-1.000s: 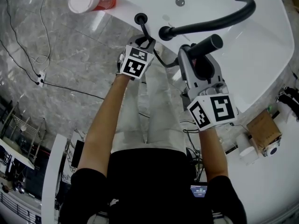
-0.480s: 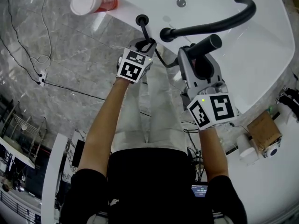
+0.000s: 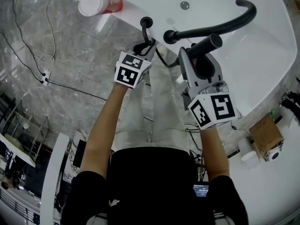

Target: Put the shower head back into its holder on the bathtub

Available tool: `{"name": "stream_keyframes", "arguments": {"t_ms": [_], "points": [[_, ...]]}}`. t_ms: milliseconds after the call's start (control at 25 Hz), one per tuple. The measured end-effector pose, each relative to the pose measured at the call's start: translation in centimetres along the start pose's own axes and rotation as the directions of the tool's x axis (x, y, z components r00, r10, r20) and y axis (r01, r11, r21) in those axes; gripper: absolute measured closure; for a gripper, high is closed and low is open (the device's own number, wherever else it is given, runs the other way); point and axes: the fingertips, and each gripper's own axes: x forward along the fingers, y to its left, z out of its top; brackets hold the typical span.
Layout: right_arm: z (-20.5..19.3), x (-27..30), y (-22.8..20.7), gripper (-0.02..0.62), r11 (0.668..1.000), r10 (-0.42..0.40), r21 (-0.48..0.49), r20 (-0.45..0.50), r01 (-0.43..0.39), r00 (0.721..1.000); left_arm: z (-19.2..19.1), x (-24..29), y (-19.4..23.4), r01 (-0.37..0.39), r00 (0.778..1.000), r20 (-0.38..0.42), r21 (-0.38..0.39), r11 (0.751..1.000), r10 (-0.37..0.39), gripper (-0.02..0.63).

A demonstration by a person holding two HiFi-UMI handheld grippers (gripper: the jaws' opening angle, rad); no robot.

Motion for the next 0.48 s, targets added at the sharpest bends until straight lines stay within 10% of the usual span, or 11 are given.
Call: {"name": "stream_keyframes", "arguments": {"t_ms": [480], "points": [[0.27,0.05,0.1,0.453,1.0,0.005,0.003,-0.006,-0.005,1.0,-0.12,0.5,-0.59,0.05,0.988,-0.144,-0.009,0.999,-0.051,0.537]]}}
